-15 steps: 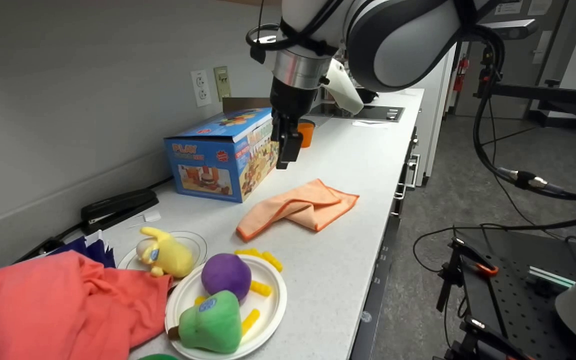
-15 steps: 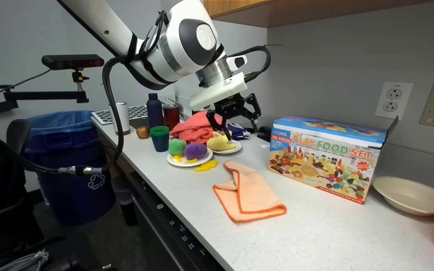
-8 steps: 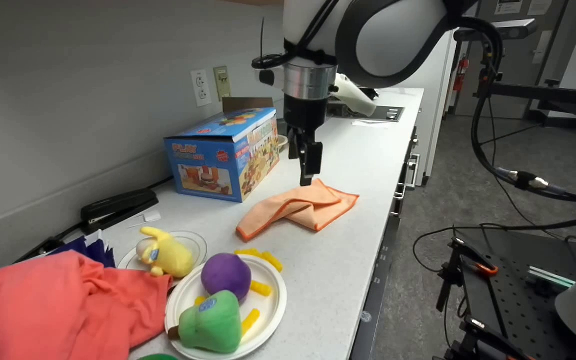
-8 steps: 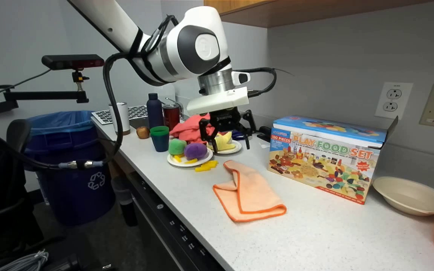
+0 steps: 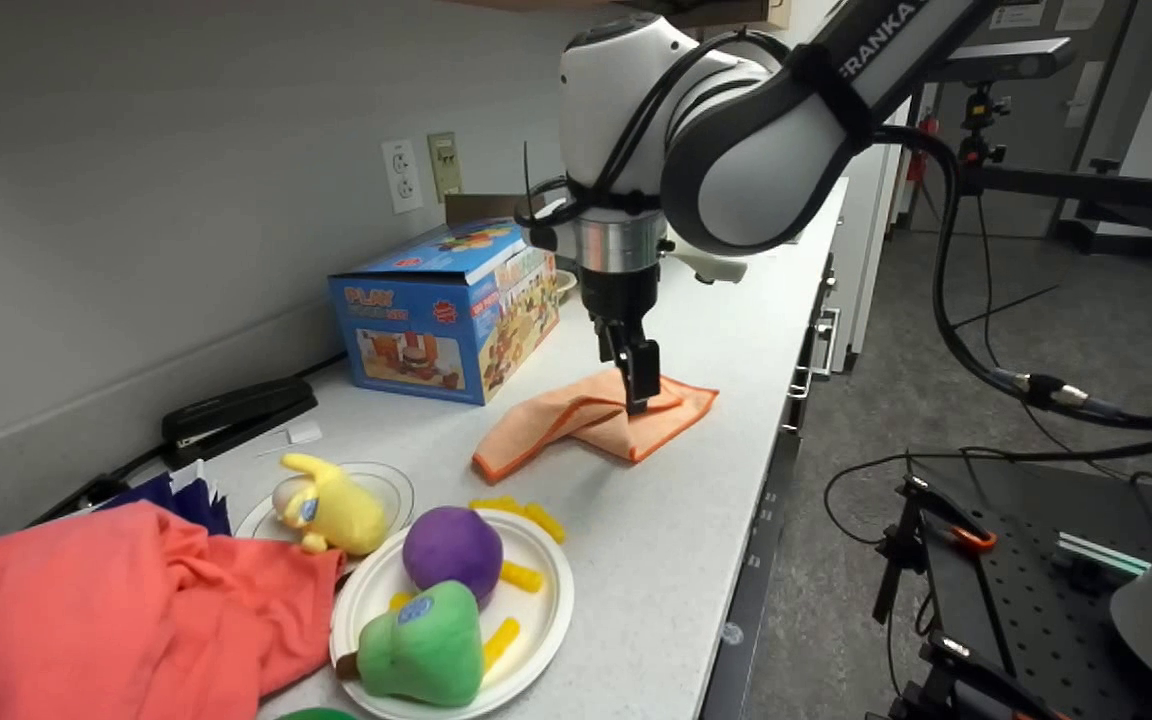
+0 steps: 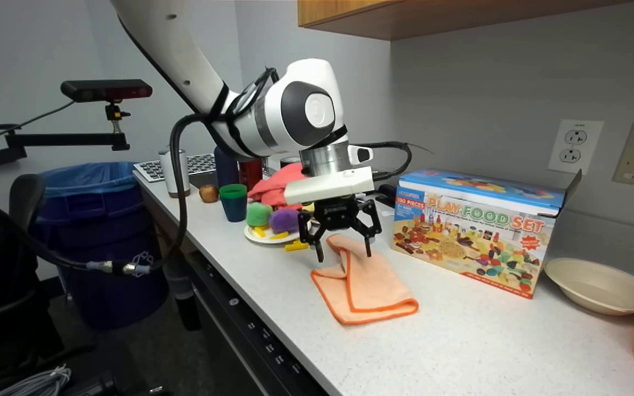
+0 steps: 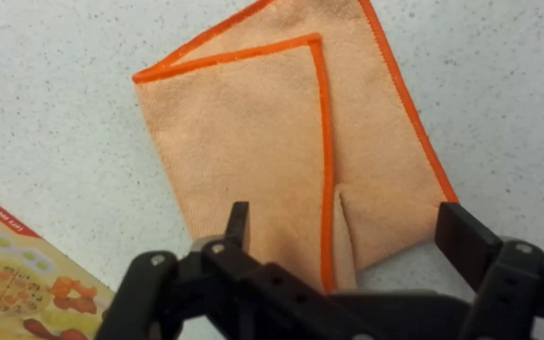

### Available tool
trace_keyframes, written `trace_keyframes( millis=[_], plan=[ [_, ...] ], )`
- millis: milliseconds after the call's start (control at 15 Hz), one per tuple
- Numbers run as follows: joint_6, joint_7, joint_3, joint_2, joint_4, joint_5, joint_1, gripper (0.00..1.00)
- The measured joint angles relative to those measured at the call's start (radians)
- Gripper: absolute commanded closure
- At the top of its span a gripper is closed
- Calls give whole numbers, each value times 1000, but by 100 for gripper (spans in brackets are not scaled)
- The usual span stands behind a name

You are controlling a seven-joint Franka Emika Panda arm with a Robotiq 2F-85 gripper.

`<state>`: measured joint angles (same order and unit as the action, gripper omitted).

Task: Unfold the cloth on the counter

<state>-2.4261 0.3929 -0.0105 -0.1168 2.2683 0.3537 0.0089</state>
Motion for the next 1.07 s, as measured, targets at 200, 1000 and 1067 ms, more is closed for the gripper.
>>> trace_keyframes(
  millis=[200, 1000, 1067],
  plan=[
    [-19, -58, 21, -45, -4, 92, 0, 0],
    [-68, -140, 74, -114, -51, 208, 0, 94],
    [-70, -140, 77, -112, -51, 216, 0, 100]
  ],
)
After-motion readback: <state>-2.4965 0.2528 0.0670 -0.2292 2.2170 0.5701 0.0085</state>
